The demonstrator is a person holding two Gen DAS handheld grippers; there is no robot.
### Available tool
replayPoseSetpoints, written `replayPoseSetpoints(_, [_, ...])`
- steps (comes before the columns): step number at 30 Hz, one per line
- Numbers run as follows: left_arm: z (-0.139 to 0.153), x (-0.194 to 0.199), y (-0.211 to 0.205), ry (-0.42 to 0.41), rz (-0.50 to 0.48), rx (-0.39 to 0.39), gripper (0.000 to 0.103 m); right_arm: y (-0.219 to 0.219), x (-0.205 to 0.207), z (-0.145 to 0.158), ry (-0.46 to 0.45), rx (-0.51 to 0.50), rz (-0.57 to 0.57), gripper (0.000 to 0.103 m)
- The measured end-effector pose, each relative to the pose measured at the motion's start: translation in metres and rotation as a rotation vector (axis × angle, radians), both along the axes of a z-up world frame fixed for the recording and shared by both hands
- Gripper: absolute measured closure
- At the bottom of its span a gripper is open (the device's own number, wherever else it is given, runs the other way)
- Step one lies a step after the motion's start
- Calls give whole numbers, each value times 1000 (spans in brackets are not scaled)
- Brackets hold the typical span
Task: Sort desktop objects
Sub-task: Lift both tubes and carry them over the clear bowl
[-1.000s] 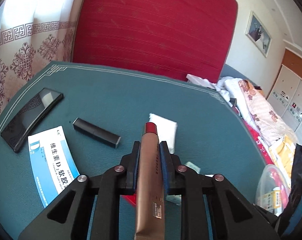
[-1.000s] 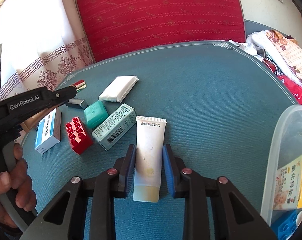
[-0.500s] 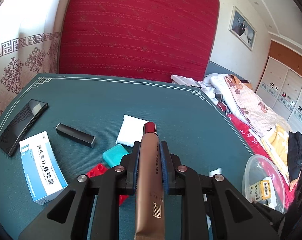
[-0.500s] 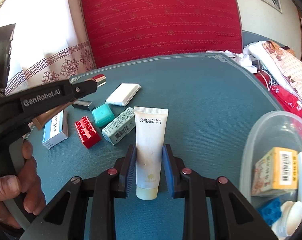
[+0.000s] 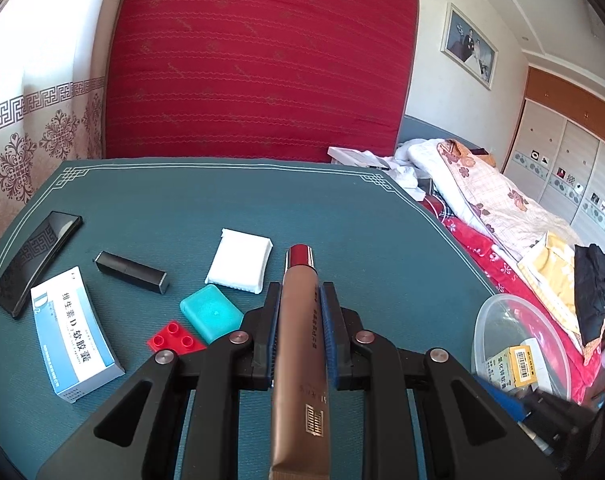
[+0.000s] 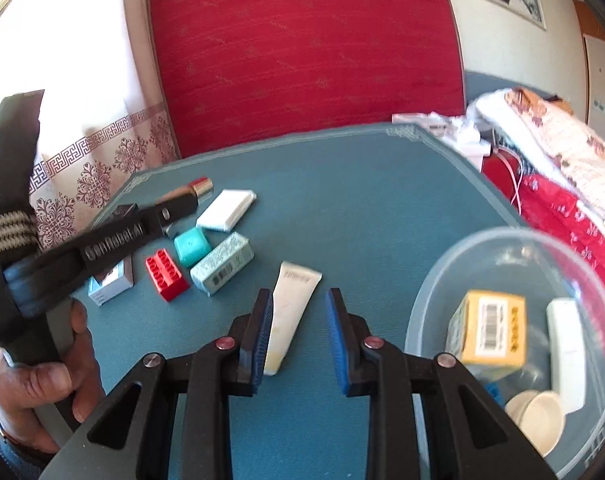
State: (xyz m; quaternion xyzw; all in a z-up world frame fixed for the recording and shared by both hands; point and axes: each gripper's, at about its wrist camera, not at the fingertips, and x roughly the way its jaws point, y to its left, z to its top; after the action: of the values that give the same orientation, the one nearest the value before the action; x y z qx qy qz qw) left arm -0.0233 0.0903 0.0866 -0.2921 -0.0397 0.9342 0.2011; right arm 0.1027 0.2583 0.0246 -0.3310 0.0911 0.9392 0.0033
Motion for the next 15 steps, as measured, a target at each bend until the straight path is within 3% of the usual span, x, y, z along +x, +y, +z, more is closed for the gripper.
replayPoseSetpoints(6, [-2, -4, -6, -18, 11, 7, 82, -8, -19, -18, -60, -3, 14, 56])
replayPoseSetpoints(15, [-6, -9, -10, -42, 19, 15, 82, -22, -47, -42, -143, 59, 38, 57])
